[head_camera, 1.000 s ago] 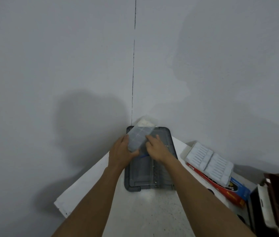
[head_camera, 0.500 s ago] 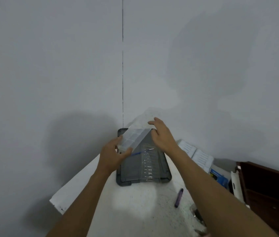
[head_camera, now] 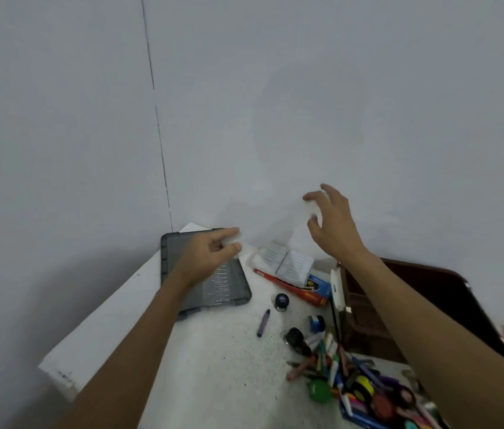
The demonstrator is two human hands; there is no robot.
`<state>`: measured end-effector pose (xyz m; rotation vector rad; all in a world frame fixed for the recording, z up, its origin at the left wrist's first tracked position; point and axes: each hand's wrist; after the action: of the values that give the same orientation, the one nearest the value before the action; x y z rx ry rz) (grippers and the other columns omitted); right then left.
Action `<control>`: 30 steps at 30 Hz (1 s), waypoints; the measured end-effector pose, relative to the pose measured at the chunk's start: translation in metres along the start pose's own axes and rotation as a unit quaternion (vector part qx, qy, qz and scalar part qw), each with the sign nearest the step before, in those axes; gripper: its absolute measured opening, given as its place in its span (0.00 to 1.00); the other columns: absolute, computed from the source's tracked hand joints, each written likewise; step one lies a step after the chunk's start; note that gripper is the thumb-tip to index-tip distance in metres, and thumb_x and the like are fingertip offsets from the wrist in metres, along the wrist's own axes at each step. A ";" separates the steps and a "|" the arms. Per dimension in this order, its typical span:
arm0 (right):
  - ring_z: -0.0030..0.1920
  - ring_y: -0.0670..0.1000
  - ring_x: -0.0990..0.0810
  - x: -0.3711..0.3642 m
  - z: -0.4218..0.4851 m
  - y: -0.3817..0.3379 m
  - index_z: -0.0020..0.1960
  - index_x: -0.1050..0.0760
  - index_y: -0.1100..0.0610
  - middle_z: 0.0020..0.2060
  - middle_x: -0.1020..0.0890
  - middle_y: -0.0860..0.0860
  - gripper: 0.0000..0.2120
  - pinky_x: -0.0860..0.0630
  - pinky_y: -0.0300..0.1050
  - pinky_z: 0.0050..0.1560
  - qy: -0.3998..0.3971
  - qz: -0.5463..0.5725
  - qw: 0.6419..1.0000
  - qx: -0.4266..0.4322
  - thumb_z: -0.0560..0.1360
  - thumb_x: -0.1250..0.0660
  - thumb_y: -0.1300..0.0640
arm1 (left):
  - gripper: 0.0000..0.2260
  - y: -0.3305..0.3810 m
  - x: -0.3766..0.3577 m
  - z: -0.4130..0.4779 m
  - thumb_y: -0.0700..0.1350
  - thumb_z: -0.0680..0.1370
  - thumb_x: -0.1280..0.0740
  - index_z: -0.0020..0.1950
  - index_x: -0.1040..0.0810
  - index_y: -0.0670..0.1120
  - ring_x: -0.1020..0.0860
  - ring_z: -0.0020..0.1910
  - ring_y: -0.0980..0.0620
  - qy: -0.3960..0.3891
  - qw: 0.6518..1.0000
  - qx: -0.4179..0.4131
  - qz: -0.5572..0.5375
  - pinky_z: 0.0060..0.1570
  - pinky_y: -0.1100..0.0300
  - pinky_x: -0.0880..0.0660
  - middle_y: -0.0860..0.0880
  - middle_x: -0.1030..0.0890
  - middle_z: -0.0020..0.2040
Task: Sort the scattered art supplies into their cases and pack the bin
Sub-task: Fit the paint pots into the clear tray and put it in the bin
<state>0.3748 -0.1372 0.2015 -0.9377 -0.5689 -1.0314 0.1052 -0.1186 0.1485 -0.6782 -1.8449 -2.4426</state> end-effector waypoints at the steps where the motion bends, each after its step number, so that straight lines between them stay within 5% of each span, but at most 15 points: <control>1: 0.71 0.57 0.35 0.013 -0.006 0.009 0.66 0.27 0.56 0.72 0.33 0.58 0.17 0.33 0.46 0.64 0.012 0.004 1.000 -0.001 0.78 0.38 0.65 | 0.16 0.010 -0.006 0.000 0.43 0.77 0.29 0.65 0.22 0.44 0.24 0.51 0.75 -0.012 1.000 -0.011 0.004 0.52 0.77 0.30 0.49 0.20 0.63; 3: 0.65 0.54 0.28 0.039 -0.022 0.025 0.64 0.27 0.57 0.66 0.27 0.57 0.16 0.27 0.51 0.63 0.036 0.018 0.999 -0.015 0.78 0.38 0.66 | 0.13 0.028 -0.021 -0.001 0.43 0.79 0.31 0.63 0.20 0.45 0.22 0.50 0.71 -0.030 0.999 -0.025 -0.005 0.50 0.76 0.29 0.49 0.19 0.61; 7: 0.50 0.52 0.21 0.096 -0.066 0.050 0.64 0.27 0.56 0.56 0.20 0.54 0.15 0.24 0.43 0.53 0.078 0.034 0.994 -0.075 0.79 0.39 0.65 | 0.17 0.066 -0.065 -0.007 0.53 0.75 0.34 0.60 0.17 0.47 0.20 0.45 0.63 -0.051 0.997 -0.046 -0.028 0.49 0.69 0.25 0.53 0.16 0.51; 9: 0.41 0.48 0.24 0.121 -0.092 0.058 0.63 0.27 0.55 0.50 0.21 0.52 0.14 0.26 0.40 0.44 0.103 0.059 0.985 -0.122 0.78 0.38 0.63 | 0.11 0.078 -0.088 -0.010 0.50 0.79 0.35 0.53 0.16 0.47 0.21 0.41 0.62 -0.056 0.996 -0.039 -0.048 0.46 0.69 0.25 0.53 0.16 0.47; 11: 0.43 0.49 0.23 0.140 -0.118 0.066 0.63 0.27 0.54 0.51 0.21 0.52 0.15 0.29 0.33 0.40 0.134 0.087 0.973 -0.164 0.78 0.37 0.63 | 0.11 0.089 -0.110 -0.016 0.45 0.83 0.38 0.47 0.17 0.47 0.20 0.44 0.58 -0.049 0.996 -0.038 -0.067 0.45 0.68 0.25 0.53 0.17 0.45; 14: 0.49 0.49 0.25 0.162 -0.158 0.074 0.62 0.26 0.54 0.55 0.22 0.51 0.15 0.32 0.22 0.39 0.152 0.090 0.964 -0.197 0.77 0.37 0.64 | 0.14 0.100 -0.144 -0.027 0.47 0.84 0.42 0.54 0.18 0.43 0.19 0.53 0.56 -0.058 0.995 -0.033 -0.075 0.52 0.64 0.23 0.50 0.16 0.54; 17: 0.47 0.49 0.24 0.170 -0.197 0.081 0.63 0.27 0.54 0.57 0.22 0.52 0.15 0.30 0.25 0.36 0.172 0.110 0.951 -0.233 0.77 0.38 0.63 | 0.15 0.104 -0.175 -0.039 0.53 0.84 0.44 0.58 0.20 0.49 0.21 0.58 0.56 -0.083 0.994 -0.024 -0.065 0.63 0.54 0.26 0.54 0.18 0.57; 21: 0.55 0.50 0.24 0.171 -0.242 0.087 0.67 0.31 0.53 0.57 0.24 0.51 0.18 0.26 0.26 0.39 0.187 0.146 0.933 -0.271 0.78 0.37 0.62 | 0.11 0.109 -0.199 -0.058 0.55 0.84 0.44 0.55 0.22 0.57 0.23 0.53 0.60 -0.094 0.994 -0.009 -0.062 0.53 0.64 0.26 0.57 0.20 0.54; 24: 0.53 0.47 0.23 0.170 -0.272 0.089 0.67 0.32 0.52 0.55 0.24 0.51 0.18 0.26 0.27 0.40 0.198 0.165 0.920 -0.296 0.79 0.36 0.62 | 0.18 0.104 -0.208 -0.072 0.61 0.80 0.43 0.59 0.21 0.52 0.20 0.56 0.50 -0.111 0.992 -0.016 -0.056 0.53 0.47 0.19 0.49 0.20 0.57; 30: 0.51 0.39 0.21 0.159 -0.328 0.082 0.62 0.30 0.48 0.52 0.20 0.44 0.12 0.25 0.28 0.44 0.185 0.202 0.913 -0.303 0.80 0.35 0.58 | 0.14 0.083 -0.221 -0.116 0.52 0.85 0.45 0.56 0.23 0.48 0.19 0.48 0.43 -0.098 0.995 -0.003 -0.012 0.39 0.42 0.18 0.45 0.20 0.48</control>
<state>0.5099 -0.4776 0.1284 -1.2927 0.2861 -0.9809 0.2884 -0.3062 0.1246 -0.9332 -1.9218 -2.4776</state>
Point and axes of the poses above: each hand's wrist, its own z-axis towards the middle knuckle, its own x-axis out of the back of the hand, y = z × x
